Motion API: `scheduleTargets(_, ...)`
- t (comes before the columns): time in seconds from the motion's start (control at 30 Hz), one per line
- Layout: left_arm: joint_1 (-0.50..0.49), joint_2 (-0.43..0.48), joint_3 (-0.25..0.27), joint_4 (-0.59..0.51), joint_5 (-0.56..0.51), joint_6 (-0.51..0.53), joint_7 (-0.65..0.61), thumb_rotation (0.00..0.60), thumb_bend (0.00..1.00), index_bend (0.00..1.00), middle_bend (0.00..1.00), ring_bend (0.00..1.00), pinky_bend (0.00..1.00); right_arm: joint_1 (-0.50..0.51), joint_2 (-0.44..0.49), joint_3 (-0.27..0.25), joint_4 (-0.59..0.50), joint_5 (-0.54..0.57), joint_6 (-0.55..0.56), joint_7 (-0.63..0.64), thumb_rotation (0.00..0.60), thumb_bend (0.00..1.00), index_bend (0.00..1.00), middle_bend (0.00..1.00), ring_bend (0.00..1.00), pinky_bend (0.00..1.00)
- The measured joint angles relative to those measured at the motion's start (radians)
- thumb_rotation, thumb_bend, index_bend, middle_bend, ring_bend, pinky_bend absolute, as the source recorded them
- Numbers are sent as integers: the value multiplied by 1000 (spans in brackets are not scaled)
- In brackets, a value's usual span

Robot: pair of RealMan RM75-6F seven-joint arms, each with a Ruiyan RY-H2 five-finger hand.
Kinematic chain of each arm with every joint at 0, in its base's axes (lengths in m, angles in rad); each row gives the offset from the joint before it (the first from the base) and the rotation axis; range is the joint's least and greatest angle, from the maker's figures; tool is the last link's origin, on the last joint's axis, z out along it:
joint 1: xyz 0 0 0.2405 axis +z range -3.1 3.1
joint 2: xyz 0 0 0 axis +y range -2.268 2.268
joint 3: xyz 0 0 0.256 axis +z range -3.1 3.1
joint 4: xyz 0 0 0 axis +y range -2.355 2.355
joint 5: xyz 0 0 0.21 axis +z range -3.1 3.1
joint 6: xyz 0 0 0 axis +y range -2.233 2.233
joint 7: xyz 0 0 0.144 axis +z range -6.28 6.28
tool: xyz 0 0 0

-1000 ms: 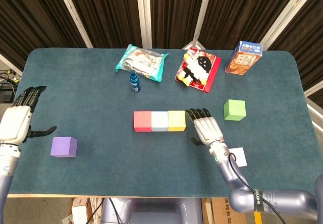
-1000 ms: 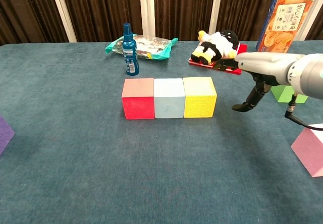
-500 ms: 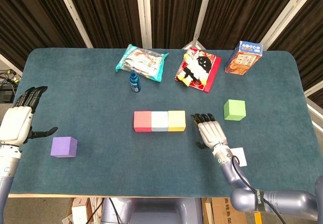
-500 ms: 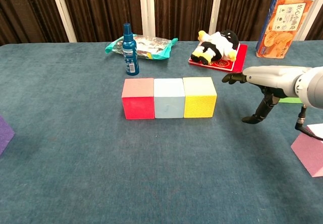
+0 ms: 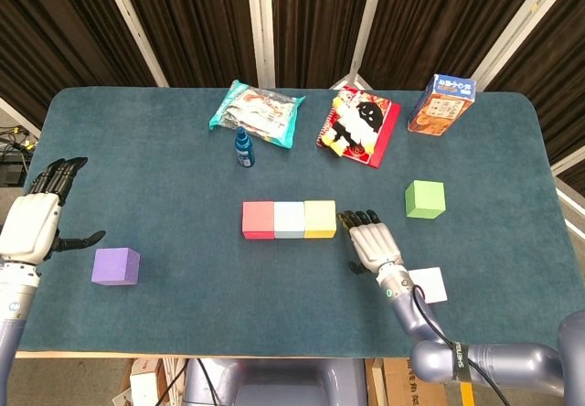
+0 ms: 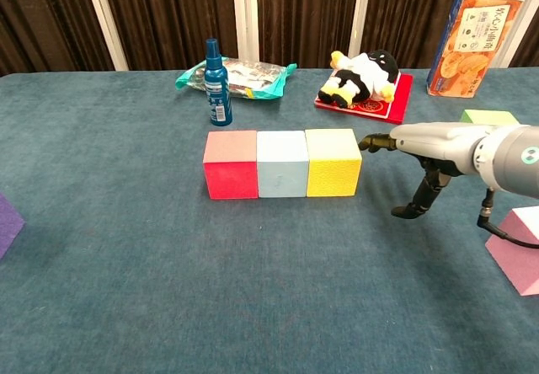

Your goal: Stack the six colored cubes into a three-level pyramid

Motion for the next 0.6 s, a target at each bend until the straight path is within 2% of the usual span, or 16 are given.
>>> scheduleTargets(0.6,-1,0,0,10,-5,-8,-8,600,142,0,54,36,109,10,-28,6,19,19,16,-20,600,327,0,84,51,0)
